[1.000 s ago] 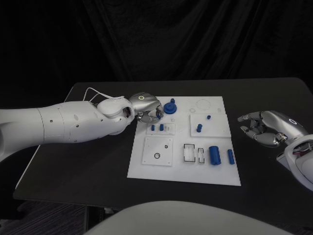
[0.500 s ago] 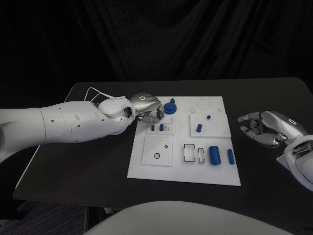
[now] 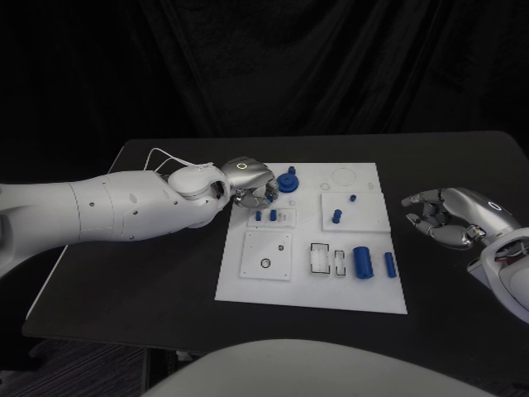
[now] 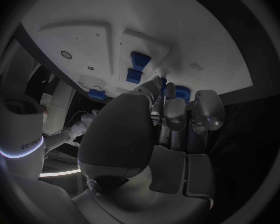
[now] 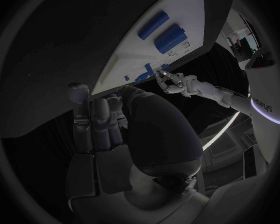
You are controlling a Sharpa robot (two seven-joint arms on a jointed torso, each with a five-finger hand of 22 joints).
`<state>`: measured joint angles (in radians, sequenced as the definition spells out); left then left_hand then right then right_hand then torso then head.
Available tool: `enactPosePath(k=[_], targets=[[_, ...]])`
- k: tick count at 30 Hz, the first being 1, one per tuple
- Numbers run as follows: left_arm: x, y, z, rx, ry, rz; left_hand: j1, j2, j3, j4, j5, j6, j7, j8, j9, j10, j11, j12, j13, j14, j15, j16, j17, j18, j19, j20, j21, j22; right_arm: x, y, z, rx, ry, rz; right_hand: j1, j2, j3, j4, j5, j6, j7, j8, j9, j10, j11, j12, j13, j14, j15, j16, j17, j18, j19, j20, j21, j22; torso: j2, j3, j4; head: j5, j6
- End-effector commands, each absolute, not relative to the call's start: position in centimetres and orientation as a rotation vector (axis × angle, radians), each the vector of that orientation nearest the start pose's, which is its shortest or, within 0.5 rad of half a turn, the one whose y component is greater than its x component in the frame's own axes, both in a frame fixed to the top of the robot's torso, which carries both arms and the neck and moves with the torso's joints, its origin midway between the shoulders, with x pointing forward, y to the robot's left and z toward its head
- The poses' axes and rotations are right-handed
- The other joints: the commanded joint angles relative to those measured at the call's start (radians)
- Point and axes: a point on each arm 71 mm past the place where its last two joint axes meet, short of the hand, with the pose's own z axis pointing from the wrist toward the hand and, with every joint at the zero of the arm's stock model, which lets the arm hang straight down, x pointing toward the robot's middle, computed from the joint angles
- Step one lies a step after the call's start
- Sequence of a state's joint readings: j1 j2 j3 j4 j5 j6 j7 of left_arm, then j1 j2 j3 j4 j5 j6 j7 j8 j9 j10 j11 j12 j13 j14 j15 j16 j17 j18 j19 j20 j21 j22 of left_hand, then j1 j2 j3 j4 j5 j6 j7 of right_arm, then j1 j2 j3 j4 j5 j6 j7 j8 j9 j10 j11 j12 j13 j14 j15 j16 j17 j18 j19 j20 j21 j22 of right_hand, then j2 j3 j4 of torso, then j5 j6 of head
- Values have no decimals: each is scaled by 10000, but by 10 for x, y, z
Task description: Assemble the parts on the task board
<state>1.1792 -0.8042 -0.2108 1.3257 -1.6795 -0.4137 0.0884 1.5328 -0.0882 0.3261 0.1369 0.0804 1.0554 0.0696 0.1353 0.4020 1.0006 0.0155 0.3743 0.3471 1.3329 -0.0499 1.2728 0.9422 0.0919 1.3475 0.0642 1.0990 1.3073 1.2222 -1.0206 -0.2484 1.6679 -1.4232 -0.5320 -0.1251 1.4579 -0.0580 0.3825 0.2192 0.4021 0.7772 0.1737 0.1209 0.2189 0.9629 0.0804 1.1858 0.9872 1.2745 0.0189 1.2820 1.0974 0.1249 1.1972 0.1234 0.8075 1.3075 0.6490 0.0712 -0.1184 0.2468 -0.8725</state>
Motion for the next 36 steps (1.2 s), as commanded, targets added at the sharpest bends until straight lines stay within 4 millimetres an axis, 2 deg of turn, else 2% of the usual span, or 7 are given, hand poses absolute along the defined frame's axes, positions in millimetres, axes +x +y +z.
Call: enactPosePath(k=[1, 11, 25, 36], targets=[[480, 228, -257, 5032, 16330, -5467, 99, -15, 11, 11, 34, -27, 8, -14, 9, 35, 11, -44, -7, -33, -28, -14, 15, 22, -8, -3, 12, 1382, 429, -251, -225, -615, 16678, 5909, -4, -56, 64, -13, 44, 56, -18, -8, -12, -56, 43, -50, -9, -44, 11, -59, -9, 202, -13, 20, -35, 689, 2, 0, -3, 22, -1], [481, 227, -259, 5031, 16419, -5427, 137, -42, 13, -20, 67, -19, 12, -19, 7, 57, 14, -45, -14, -28, -28, -16, 7, 25, -10, -5, -3, 1380, 429, -251, -225, -621, 16694, 5915, -3, -64, 78, -31, 40, 69, -14, -11, -22, -69, 50, -54, -23, -48, 16, -63, -16, 205, -17, 24, -53, 688, -8, 0, 8, 3, -1], [482, 227, -261, 5003, 16563, -5344, 168, -125, -5, -57, 31, -28, 4, -39, -3, 49, 18, -72, -36, -41, -25, -39, -33, 44, -51, -6, -105, 1357, 428, -251, -225, -618, 16687, 5918, -3, -64, 78, -31, 40, 69, -14, -11, -22, -69, 50, -54, -23, -48, 16, -63, -16, 205, -17, 24, -53, 688, -2, 3, -10, 16, -1], [481, 227, -259, 5012, 16231, -5505, 198, -95, 20, -68, 34, 26, -2, -21, 3, 95, 6, -63, -40, -27, -30, -28, -9, 42, -49, -6, -107, 1358, 428, -251, -225, -615, 16668, 5925, -3, -64, 78, -31, 40, 69, -14, -11, -22, -69, 50, -54, -23, -48, 16, -63, -16, 205, -17, 24, -53, 688, -6, 0, 0, -3, -1]])
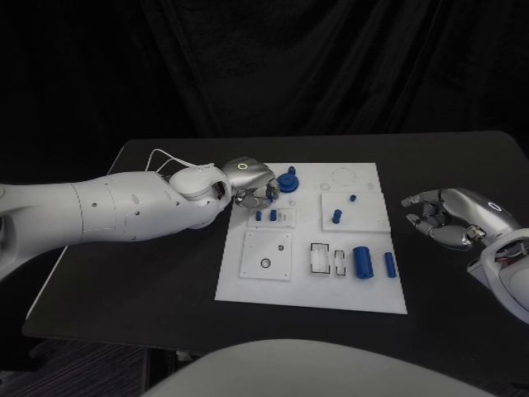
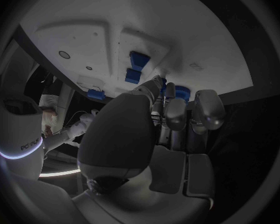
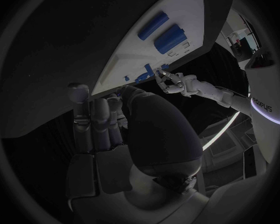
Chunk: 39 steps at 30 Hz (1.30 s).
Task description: Assemble the parts on the task board
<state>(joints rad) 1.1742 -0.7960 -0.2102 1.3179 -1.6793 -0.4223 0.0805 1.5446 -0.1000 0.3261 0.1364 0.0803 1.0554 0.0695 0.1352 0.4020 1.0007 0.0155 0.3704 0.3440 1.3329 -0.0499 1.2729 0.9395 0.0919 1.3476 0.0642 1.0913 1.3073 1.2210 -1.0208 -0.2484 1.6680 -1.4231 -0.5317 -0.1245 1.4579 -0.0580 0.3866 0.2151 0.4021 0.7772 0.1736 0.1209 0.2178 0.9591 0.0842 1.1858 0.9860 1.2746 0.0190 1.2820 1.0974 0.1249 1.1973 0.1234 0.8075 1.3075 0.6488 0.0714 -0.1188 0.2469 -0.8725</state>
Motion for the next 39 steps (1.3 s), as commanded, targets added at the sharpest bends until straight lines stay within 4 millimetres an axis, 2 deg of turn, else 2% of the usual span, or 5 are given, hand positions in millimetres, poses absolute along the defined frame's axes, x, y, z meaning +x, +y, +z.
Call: enactPosePath(k=[1, 22, 39], targets=[[480, 227, -259, 5015, 16154, -5541, 86, 26, 23, -67, 37, 37, -3, -16, 5, 106, 1, -19, -9, -25, -31, -28, 18, 41, -48, -7, -28, 1360, 428, -251, -225, -614, 16668, 5923, -3, -63, 37, 10, 40, 69, -14, -11, -11, -32, 12, -54, -10, -48, 15, -63, -16, 204, -17, 24, -53, 688, -4, -3, 4, -6, -1], [476, 231, -254, 4925, 15606, -5710, 84, 12, 14, -66, 36, 102, -26, 12, 15, 171, -24, 3, -8, -5, -45, -20, 29, 32, -22, -10, 15, 1374, 428, -252, -226, -604, 16678, 5907, -3, -63, 37, 10, 40, 69, -14, -11, -11, -32, 12, -54, -10, -48, 15, -63, -16, 204, -17, 24, -53, 688, 1, -6, 10, -23, -1], [479, 230, -263, 4858, 16229, -5401, 62, -60, -6, -53, -9, 26, -28, -44, -11, 114, -8, -52, -40, -50, -47, -83, -83, 57, -81, -17, -127, 1340, 428, -252, -225, -596, 16677, 5907, -3, -63, 37, 10, 40, 69, -14, -11, -11, -32, 12, -54, -10, -48, 15, -63, -16, 204, -17, 24, -53, 688, 4, 0, 1, -37, -1]])
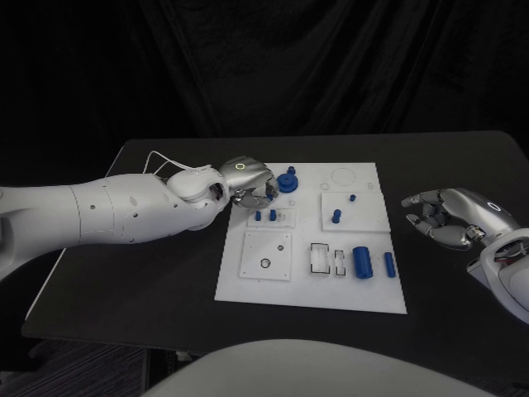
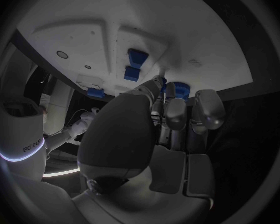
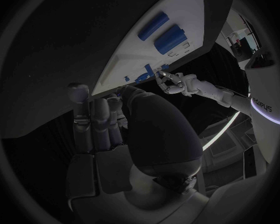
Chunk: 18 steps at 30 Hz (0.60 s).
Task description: Assemble the parts on the task board
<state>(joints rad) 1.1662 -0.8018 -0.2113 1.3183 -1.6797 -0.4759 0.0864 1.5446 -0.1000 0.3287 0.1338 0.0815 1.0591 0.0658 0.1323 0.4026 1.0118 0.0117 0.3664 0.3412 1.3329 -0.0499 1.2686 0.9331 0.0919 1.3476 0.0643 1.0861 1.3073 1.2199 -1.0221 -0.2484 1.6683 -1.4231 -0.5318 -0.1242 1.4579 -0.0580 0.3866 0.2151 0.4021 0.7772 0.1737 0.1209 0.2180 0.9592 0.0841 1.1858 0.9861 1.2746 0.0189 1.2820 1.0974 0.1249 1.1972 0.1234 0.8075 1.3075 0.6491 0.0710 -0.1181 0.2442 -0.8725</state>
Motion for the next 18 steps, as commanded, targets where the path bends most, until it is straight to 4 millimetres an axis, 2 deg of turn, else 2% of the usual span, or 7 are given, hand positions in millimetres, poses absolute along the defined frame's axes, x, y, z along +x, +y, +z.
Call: enactPosePath(k=[1, 18], targets=[[479, 230, -264, 4853, 16265, -5393, 62, -60, -32, -27, -21, -11, 8, -16, -17, 3, 31, -13, -12, -50, -47, -40, -18, 58, -81, -18, -75, 1340, 428, -252, -226, -595, 16677, 5905, -3, -64, 37, 10, 40, 69, -14, -11, -13, -33, 13, -54, -12, -48, 16, -63, -16, 204, -17, 24, -53, 688, 2, 3, -7, -2, -1], [475, 232, -271, 4835, 16496, -5385, 56, -61, -31, -18, -50, -2, 8, -16, -18, -13, 37, -28, -21, -71, -43, -64, -56, 62, -95, -17, -106, 1333, 428, -252, -226, -607, 16709, 5902, -10, -75, 59, -17, 36, 88, -8, -17, -32, -17, 21, -39, -4, -41, 23, -56, -6, 203, -7, 32, -51, 694, 0, 3, 0, 16, -1]])
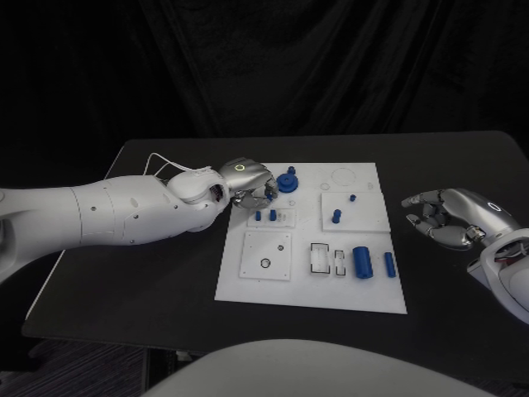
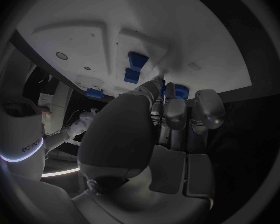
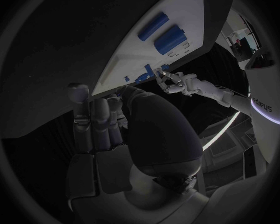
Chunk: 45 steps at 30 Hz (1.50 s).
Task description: Assemble the parts on the task board
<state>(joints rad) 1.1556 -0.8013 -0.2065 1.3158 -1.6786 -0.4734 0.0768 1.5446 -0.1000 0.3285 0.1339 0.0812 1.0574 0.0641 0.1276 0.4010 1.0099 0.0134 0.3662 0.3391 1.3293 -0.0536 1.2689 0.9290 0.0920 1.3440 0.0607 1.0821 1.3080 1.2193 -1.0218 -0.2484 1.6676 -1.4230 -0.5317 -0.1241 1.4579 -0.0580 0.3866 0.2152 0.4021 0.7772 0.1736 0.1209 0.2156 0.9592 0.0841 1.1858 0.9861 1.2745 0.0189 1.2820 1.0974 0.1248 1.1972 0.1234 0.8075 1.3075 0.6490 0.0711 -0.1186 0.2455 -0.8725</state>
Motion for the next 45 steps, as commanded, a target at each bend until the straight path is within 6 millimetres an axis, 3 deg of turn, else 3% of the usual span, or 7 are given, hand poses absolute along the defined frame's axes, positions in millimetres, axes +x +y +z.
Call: enactPosePath(k=[1, 22, 24, 26, 31, 45], targets=[[475, 232, -271, 4839, 16491, -5395, 48, -55, -29, -10, -54, 22, 28, 33, -1, 3, 22, -29, -3, -40, -5, -72, -23, 61, -62, 19, -73, 1325, 428, -252, -226, -609, 16711, 5904, -10, -75, 59, -17, 36, 88, -8, -17, -8, -17, 21, -38, -4, -41, 23, -56, -6, 203, -7, 32, -51, 694, 1, 3, 5, -2, -1], [474, 232, -271, 4829, 16453, -5436, -44, -78, -52, 85, -80, -138, 18, -73, -48, -123, 37, -123, -53, -67, 7, -104, -64, 70, -88, 25, -150, 1309, 428, -251, -227, -618, 16758, 5893, -10, -75, 59, -17, 36, 88, -8, -17, -8, -17, 21, -38, -4, -41, 23, -56, -6, 203, -7, 32, -51, 694, -2, 2, 0, 1, -1], [474, 233, -272, 4756, 16582, -5306, -120, -164, -90, 156, -80, -460, -24, -257, -126, -358, 50, -252, -109, -146, 24, -186, -201, 109, -193, 35, -389, 1250, 428, -251, -227, -620, 16762, 5894, -10, -75, 59, -17, 36, 88, -8, -17, -8, -17, 21, -38, -4, -41, 23, -56, -6, 203, -7, 32, -51, 694, -5, 3, 0, -6, -1], [475, 235, -273, 4663, 16791, -5104, -285, -323, -186, 298, -82, -1174, -182, -616, -287, -956, 231, -511, -202, -450, 136, -468, -645, 217, -512, 79, -1069, 1077, 428, -251, -227, -621, 16768, 5892, -15, -73, 70, -25, 34, 97, -7, -19, -15, -16, 23, -36, -8, -40, 25, -56, -6, 206, -9, 35, -64, 693, -3, 3, 0, 0, -1], [477, 237, -274, 4537, 16926, -4880, -341, -424, -365, 396, -91, -2254, -484, -649, -569, -1851, 448, -672, -241, -702, 310, -623, -906, 295, -733, 241, -1656, 954, 428, -251, -227, -618, 16754, 5900, -15, -73, 70, -25, 34, 97, -7, -19, -15, -16, 23, -36, -8, -40, 25, -56, -6, 206, -9, 35, -64, 693, -5, 2, 2, 2, -1], [481, 255, -261, 3800, 15018, -4680, -232, -524, -675, 434, 37, -3165, -726, -663, -829, -2104, 415, -271, -113, -567, 298, -434, -673, 266, -537, 258, -1527, 1040, 426, -255, -225, -542, 16663, 5889, -16, -83, 71, -33, 31, 109, -8, -16, -17, -20, 23, -37, -11, -53, 26, -68, -26, 206, -9, 36, -67, 693, 1, -6, -1, 93, -1]])
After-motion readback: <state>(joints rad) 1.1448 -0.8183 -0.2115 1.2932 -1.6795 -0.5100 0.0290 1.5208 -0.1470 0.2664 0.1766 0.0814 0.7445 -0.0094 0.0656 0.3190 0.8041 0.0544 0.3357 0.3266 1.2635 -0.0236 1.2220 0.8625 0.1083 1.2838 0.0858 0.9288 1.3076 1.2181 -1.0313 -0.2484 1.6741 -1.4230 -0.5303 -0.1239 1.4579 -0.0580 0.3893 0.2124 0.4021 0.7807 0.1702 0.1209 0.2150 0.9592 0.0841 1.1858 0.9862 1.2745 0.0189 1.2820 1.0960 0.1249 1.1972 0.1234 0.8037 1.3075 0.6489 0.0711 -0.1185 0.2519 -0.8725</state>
